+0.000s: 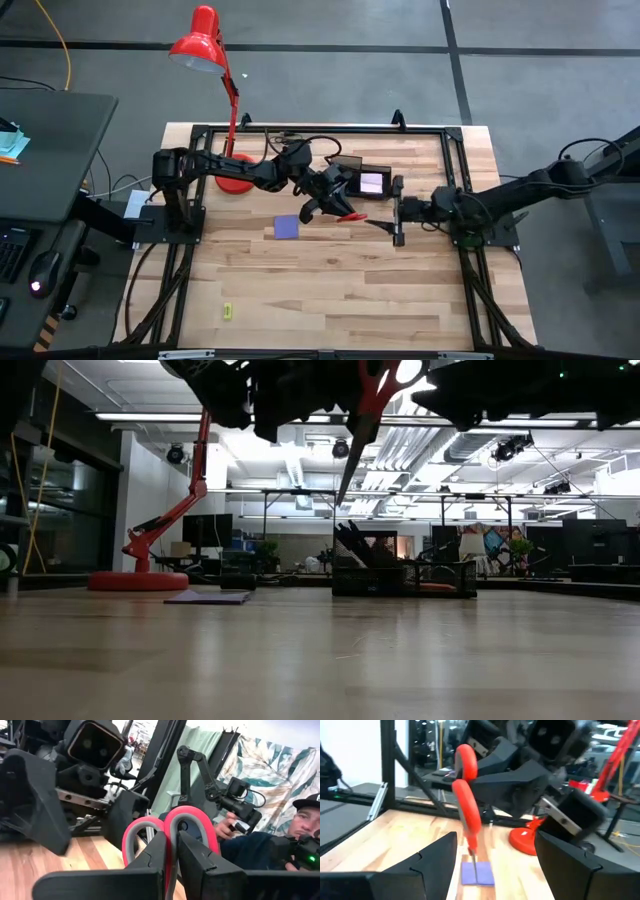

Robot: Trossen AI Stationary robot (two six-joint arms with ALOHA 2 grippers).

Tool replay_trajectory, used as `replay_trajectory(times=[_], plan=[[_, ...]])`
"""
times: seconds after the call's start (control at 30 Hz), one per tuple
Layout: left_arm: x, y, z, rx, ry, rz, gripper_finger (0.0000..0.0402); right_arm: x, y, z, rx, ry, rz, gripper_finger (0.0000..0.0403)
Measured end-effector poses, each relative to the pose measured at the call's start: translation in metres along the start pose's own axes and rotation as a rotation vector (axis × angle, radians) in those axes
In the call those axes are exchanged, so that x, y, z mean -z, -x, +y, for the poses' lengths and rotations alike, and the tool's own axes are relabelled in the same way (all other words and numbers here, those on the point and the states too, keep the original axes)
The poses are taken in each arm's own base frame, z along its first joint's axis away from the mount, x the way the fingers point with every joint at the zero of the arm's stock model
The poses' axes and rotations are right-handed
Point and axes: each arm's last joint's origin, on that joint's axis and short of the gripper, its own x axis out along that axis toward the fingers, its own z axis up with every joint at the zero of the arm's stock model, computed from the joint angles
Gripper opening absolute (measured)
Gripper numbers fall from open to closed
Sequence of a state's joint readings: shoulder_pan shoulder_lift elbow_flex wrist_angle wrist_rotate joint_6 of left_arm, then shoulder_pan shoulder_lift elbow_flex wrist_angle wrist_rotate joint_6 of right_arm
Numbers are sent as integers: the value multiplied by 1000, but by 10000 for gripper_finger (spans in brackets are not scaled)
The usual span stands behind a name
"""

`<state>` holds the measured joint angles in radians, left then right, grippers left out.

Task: Pick and place office supplies into organizer
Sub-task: Put the red scissor into the black desk organizer

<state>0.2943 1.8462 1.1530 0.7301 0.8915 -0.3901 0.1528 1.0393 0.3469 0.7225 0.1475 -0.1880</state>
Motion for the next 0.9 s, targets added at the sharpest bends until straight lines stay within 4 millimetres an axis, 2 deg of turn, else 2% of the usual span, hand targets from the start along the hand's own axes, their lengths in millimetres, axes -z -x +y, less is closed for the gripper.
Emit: replay_trajectory(times=[0.23, 0.47, 0.6, 0.9], plan=[[1, 0, 1, -5, 2, 10, 17, -8, -16, 3, -69, 0, -22, 261], [4, 0, 2, -15, 5, 27, 17, -8, -18, 3, -71, 7, -9, 236], [4, 0, 2, -19, -3, 28, 17, -7, -18, 4, -94, 13, -9, 191], [4, 0, 2, -24, -5, 26, 17, -4, -18, 5, -103, 16, 17, 48]])
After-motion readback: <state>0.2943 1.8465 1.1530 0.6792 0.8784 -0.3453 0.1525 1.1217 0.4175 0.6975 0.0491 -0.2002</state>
